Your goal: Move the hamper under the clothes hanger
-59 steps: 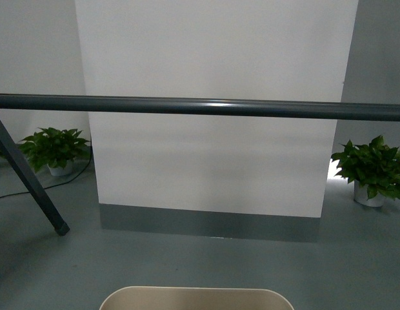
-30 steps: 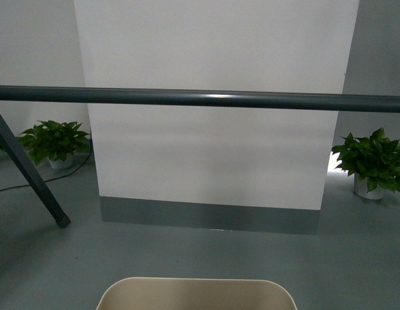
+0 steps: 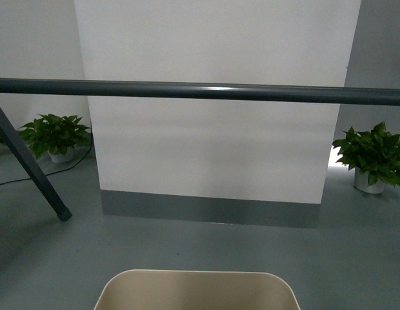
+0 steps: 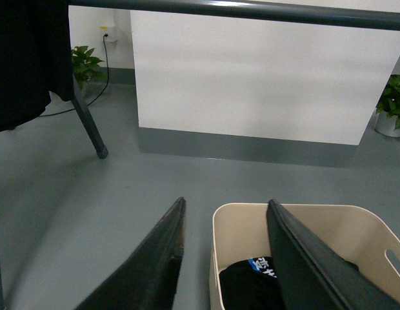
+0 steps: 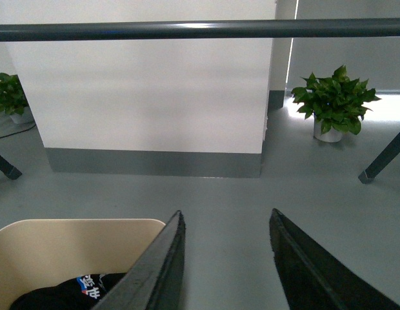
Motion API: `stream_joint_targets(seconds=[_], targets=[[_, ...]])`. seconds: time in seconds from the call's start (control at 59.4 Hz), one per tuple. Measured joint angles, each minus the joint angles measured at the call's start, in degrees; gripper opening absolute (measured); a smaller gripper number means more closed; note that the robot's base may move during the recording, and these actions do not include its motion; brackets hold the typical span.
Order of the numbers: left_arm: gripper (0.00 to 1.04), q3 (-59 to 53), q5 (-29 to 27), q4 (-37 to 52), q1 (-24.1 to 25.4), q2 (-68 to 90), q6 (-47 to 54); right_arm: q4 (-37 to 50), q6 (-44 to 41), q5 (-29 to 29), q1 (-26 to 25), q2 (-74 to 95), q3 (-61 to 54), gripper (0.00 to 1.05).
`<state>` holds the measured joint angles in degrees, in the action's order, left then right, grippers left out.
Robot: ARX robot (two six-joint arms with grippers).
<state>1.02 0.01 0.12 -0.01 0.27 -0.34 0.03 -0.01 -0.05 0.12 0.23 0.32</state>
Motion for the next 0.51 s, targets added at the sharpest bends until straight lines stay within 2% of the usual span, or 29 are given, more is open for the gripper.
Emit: stream_joint_targets(seconds=[0.101,0.32,0.505], targets=[[0.67,0.0,0.0,0.0,0.0,0.0,0.0,0.0,0.0,0.0,0.0,-0.02,0.0,0.66],[0.99,0.0,0.0,0.0,0.0,0.0,0.02,0.0,0.02,0.0,0.0,0.0,0.0,0.98],[0.98,0.0,0.0,0.0,0.0,0.0,0.09,0.0,0.02,0.0,0.0,-0.02,0.0,0.97]])
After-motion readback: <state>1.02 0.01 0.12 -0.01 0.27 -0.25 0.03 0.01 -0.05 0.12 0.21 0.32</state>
